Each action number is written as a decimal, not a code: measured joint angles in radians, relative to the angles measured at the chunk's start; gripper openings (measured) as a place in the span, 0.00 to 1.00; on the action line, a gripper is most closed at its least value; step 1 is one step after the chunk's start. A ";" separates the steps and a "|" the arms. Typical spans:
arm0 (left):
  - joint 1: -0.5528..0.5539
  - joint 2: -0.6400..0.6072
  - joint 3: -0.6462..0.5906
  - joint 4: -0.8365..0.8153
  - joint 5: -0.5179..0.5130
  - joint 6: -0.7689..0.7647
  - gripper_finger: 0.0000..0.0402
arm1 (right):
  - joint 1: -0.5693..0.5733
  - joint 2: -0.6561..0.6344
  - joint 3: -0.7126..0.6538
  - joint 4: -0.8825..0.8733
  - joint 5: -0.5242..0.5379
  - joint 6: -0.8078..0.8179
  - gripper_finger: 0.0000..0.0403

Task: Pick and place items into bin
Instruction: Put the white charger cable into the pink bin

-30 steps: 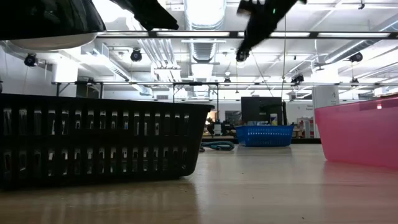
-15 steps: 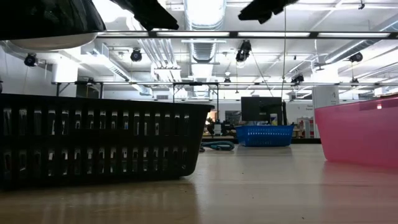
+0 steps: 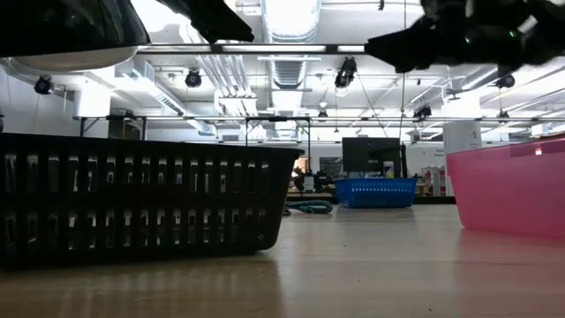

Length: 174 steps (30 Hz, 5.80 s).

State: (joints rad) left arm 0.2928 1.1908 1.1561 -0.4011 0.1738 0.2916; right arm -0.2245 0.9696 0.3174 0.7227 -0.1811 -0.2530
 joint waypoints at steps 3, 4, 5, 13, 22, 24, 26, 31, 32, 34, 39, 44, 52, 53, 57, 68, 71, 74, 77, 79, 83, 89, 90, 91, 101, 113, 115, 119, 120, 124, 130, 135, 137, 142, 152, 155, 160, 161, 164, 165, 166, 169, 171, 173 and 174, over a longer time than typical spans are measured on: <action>0.000 0.002 0.000 0.000 0.000 0.000 0.30 | 0.000 0.006 -0.068 0.114 -0.001 -0.041 0.33; 0.000 0.007 0.000 0.003 0.000 0.000 0.30 | 0.000 0.008 -0.082 0.127 0.000 -0.051 0.33; 0.000 0.012 0.000 0.006 0.000 0.000 0.30 | 0.000 0.008 -0.093 0.129 0.000 -0.062 0.33; 0.000 0.102 0.002 0.088 0.000 0.003 0.30 | 0.000 0.022 -0.123 0.120 -0.003 -0.022 0.33; 0.001 0.207 0.012 0.067 -0.253 -0.043 0.30 | -0.001 0.021 -0.122 0.119 -0.003 -0.051 0.33; 0.010 0.219 0.012 0.032 -0.316 -0.088 0.30 | -0.001 0.021 -0.125 0.119 -0.002 -0.052 0.33; 0.023 0.228 0.012 -0.007 -0.320 -0.136 0.30 | -0.002 0.021 -0.125 0.118 -0.003 -0.058 0.33; 0.048 0.243 0.012 -0.108 -0.315 -0.255 0.30 | -0.003 0.021 -0.125 0.118 -0.002 -0.065 0.33; 0.053 0.248 0.012 -0.127 -0.313 -0.277 0.30 | -0.003 0.021 -0.125 0.118 -0.002 -0.065 0.33; 0.062 0.262 0.012 -0.145 -0.309 -0.317 0.30 | -0.003 0.021 -0.125 0.118 -0.002 -0.065 0.33; 0.094 0.318 0.016 -0.187 -0.235 -0.366 0.30 | -0.003 0.021 -0.125 0.118 -0.002 -0.065 0.33; 0.112 0.423 0.089 -0.286 -0.210 -0.390 0.30 | -0.003 0.021 -0.125 0.119 -0.002 -0.065 0.33; 0.113 0.562 0.216 -0.435 -0.210 -0.386 0.30 | -0.003 0.021 -0.125 0.118 -0.002 -0.064 0.33; 0.113 0.576 0.225 -0.446 -0.210 -0.386 0.30 | -0.003 0.021 -0.125 0.116 -0.002 -0.064 0.33; 0.113 0.605 0.248 -0.456 -0.210 -0.384 0.30 | -0.003 0.021 -0.125 0.099 -0.002 -0.065 0.33; 0.112 0.665 0.245 -0.455 -0.210 -0.390 0.30 | -0.003 0.021 -0.125 0.094 -0.002 -0.069 0.33; 0.112 0.682 0.245 -0.455 -0.209 -0.390 0.30 | -0.003 0.021 -0.125 0.094 -0.002 -0.069 0.33; 0.112 0.705 0.248 -0.453 -0.209 -0.390 0.30 | -0.003 0.021 -0.125 0.093 -0.002 -0.069 0.33; 0.112 0.730 0.250 -0.453 -0.209 -0.390 0.30 | -0.003 0.021 -0.125 0.093 -0.002 -0.069 0.33; 0.112 0.742 0.249 -0.454 -0.209 -0.390 0.30 | -0.003 0.021 -0.125 0.093 -0.002 -0.070 0.33; 0.112 0.750 0.246 -0.455 -0.208 -0.390 0.30 | -0.003 0.021 -0.125 0.093 -0.002 -0.071 0.33; 0.112 0.751 0.246 -0.453 -0.208 -0.364 0.30 | -0.003 0.021 -0.125 0.093 -0.002 -0.072 0.33; 0.112 0.751 0.246 -0.453 -0.208 -0.359 0.30 | -0.003 0.021 -0.125 0.093 -0.002 -0.072 0.33; 0.112 0.751 0.246 -0.453 -0.208 -0.357 0.30 | -0.003 0.021 -0.125 0.093 -0.002 -0.072 0.33; 0.113 0.784 0.248 -0.456 -0.205 -0.364 0.30 | -0.003 0.021 -0.125 0.092 -0.002 -0.071 0.33; 0.114 0.798 0.248 -0.455 -0.205 -0.354 0.24 | -0.003 0.021 -0.125 0.089 -0.002 -0.072 0.33; 0.114 0.798 0.248 -0.455 -0.205 -0.354 0.20 | -0.003 0.021 -0.125 0.089 -0.002 -0.072 0.33; 0.114 0.798 0.246 -0.461 -0.182 -0.280 0.08 | -0.003 0.021 -0.125 0.089 -0.002 -0.072 0.33; 0.114 0.798 0.246 -0.465 -0.180 -0.243 0.05 | -0.003 0.021 -0.125 0.089 -0.002 -0.072 0.33; 0.114 0.798 0.247 -0.471 -0.176 -0.202 0.03 | -0.003 0.021 -0.125 0.089 -0.002 -0.069 0.33; 0.114 0.790 0.273 -0.550 -0.175 -0.170 0.01 | -0.003 0.021 -0.125 0.089 -0.002 -0.069 0.33; 0.113 0.754 0.295 -0.571 -0.175 -0.147 0.01 | -0.003 0.021 -0.125 0.089 -0.002 -0.064 0.33; 0.112 0.739 0.302 -0.580 -0.175 -0.128 0.01 | -0.003 0.021 -0.125 0.089 -0.002 -0.064 0.33; 0.109 0.668 0.320 -0.539 -0.109 -0.092 0.01 | -0.003 0.022 -0.125 0.089 -0.002 -0.061 0.33; 0.091 0.533 0.311 -0.176 0.218 0.026 0.01 | -0.003 0.022 -0.125 0.076 -0.002 -0.069 0.33; 0.076 0.520 0.311 -0.016 0.278 0.063 0.01 | -0.003 0.022 -0.125 0.075 -0.001 -0.071 0.33; 0.042 0.531 0.308 0.312 0.334 0.139 0.01 | -0.003 0.022 -0.125 0.035 0.010 -0.147 0.35; 0.038 0.536 0.308 0.361 0.353 0.142 0.01 | -0.003 0.022 -0.125 0.036 0.035 -0.148 0.36; 0.033 0.542 0.307 0.420 0.397 0.145 0.01 | -0.003 0.022 -0.125 0.044 0.177 -0.146 0.40; 0.033 0.542 0.307 0.427 0.401 0.148 0.01 | -0.003 0.022 -0.125 0.044 0.232 -0.148 0.42; 0.033 0.542 0.307 0.429 0.401 0.154 0.01 | -0.003 0.022 -0.125 0.044 0.282 -0.149 0.43; 0.033 0.542 0.305 0.429 0.401 0.160 0.01 | -0.004 0.022 -0.125 0.072 0.345 -0.143 0.49; 0.032 0.542 0.300 0.429 0.401 0.162 0.01 | -0.004 0.022 -0.125 0.110 0.315 -0.143 0.52; 0.032 0.542 0.298 0.429 0.401 0.164 0.01 | -0.003 0.022 -0.125 0.151 0.268 -0.143 0.54; 0.032 0.542 0.298 0.430 0.401 0.164 0.01 | -0.003 0.022 -0.125 0.164 0.248 -0.143 0.55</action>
State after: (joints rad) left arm 0.3248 1.7329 1.4544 0.0288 0.5751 0.4561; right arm -0.2272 0.9913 0.1925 0.8871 0.0665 -0.3960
